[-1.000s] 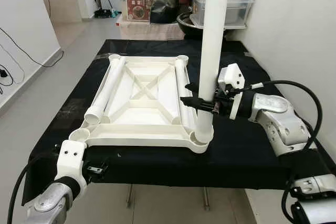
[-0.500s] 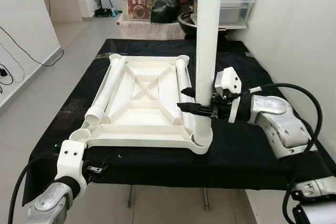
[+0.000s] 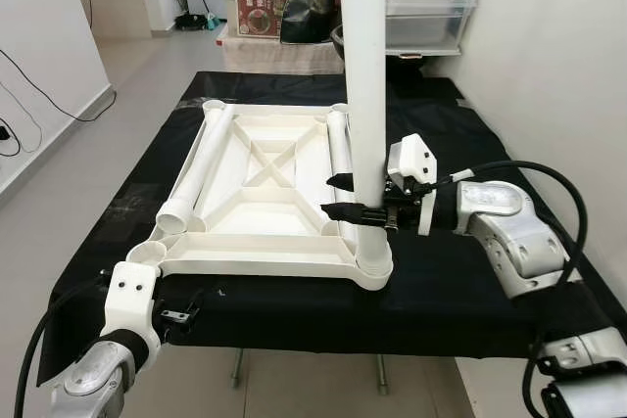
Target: Building children table
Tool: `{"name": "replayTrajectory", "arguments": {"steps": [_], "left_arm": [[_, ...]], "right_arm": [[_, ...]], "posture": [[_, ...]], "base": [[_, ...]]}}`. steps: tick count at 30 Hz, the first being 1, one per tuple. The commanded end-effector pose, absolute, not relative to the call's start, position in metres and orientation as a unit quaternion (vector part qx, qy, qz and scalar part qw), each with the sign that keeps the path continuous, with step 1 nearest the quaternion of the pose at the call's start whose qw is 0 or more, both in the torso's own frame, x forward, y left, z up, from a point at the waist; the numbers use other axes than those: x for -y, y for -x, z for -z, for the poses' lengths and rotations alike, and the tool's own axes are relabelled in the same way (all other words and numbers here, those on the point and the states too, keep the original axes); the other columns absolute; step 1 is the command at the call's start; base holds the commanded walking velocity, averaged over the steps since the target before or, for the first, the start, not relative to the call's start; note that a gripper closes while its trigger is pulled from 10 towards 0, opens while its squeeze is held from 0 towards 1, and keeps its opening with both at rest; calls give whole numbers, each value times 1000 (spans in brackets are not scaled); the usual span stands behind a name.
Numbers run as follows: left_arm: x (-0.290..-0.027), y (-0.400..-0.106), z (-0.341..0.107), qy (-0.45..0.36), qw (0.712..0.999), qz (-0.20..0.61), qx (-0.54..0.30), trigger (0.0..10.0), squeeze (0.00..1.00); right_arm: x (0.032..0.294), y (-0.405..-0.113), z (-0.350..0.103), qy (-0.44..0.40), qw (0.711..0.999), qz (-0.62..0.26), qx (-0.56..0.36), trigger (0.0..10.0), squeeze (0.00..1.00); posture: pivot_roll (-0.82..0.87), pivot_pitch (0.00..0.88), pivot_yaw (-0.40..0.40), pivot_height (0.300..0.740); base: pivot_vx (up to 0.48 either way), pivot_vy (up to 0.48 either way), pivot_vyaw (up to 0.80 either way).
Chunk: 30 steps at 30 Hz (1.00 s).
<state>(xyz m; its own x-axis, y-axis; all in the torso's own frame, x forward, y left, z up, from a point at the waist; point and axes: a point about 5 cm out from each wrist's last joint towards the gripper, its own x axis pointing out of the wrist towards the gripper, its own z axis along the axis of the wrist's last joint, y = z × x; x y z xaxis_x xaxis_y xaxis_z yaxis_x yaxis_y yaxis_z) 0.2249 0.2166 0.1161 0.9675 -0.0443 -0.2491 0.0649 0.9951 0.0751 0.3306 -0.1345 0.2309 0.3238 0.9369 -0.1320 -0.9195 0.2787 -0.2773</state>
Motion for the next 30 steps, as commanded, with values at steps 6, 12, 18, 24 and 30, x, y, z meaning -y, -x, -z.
{"name": "replayTrajectory", "arguments": {"steps": [6,12,18,24,30], "left_arm": [[-220,-223,-111,-39,990,17,-134,10000,0],[-223,-222,-111,-38,990,11,-136,10000,0],[-223,-222,-110,-39,990,7,-136,10000,0],[-226,-224,-111,-40,990,-4,-137,10000,0],[-227,-227,-108,-41,989,-18,-142,10000,0]], "right_arm": [[129,-341,-214,73,838,-540,-3,10000,0],[124,-345,-196,19,897,-442,-14,10000,0],[127,-350,-180,-22,949,-311,-45,10000,0],[142,-353,-138,-33,986,-46,-157,10000,0],[138,-358,-142,-69,984,63,-151,10000,0]], "posture": [[107,0,-79,740],[108,0,-80,740],[110,0,-80,740],[112,0,-80,740],[112,0,-79,740]], "base": [[0,0,0],[0,0,0],[0,0,0],[0,0,0],[0,0,0]]}}
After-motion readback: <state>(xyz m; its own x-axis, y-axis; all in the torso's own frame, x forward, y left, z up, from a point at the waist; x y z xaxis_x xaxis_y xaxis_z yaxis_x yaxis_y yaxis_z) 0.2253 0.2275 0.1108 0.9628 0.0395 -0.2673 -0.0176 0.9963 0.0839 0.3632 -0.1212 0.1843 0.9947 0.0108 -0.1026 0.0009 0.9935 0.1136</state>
